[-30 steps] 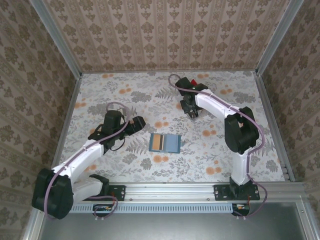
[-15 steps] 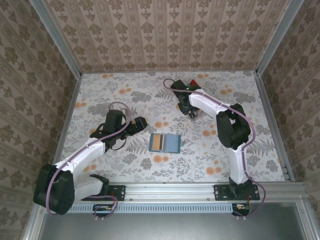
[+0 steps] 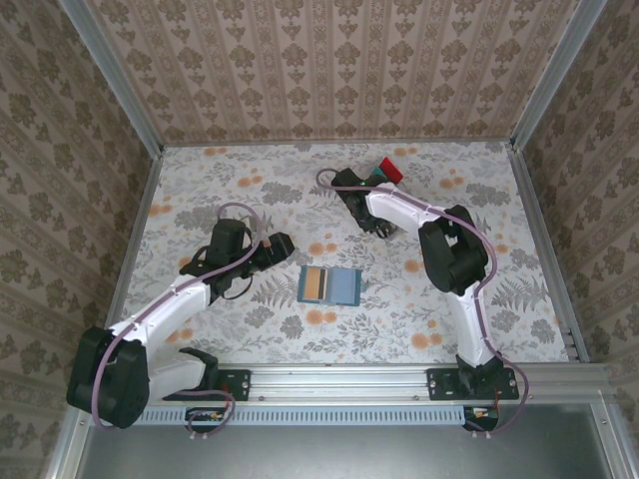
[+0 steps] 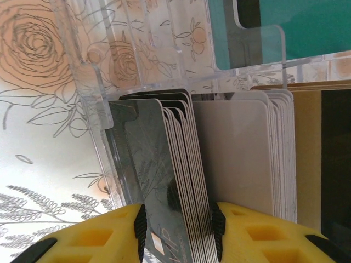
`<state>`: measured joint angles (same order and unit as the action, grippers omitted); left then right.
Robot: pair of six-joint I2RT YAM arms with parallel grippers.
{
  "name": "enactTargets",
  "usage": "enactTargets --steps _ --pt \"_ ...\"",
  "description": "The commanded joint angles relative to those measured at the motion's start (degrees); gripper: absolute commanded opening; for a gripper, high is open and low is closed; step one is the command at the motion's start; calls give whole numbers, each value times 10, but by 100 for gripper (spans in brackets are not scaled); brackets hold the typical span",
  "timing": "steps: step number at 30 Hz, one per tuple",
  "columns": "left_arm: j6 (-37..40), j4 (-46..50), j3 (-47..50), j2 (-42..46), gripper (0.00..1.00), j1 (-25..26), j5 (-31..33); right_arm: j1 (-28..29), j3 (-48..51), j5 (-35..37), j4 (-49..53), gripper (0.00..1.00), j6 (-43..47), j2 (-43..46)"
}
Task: Put the credit cards into the card holder
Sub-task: Pick up the credit card from the storage box.
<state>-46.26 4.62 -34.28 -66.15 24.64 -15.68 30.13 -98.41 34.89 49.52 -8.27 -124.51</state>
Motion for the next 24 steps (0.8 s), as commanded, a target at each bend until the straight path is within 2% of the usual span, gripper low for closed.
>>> enactTargets --steps 1,9,24 --pt "-1 -3 -19 -9 100 -1 -8 5 -6 59 10 39 20 -16" --pt "-4 -1 -17 -10 100 -1 -6 12 11 121 -12 34 36 -15" --pt "-4 3 -19 -17 100 0 -7 13 22 120 -21 21 41 6"
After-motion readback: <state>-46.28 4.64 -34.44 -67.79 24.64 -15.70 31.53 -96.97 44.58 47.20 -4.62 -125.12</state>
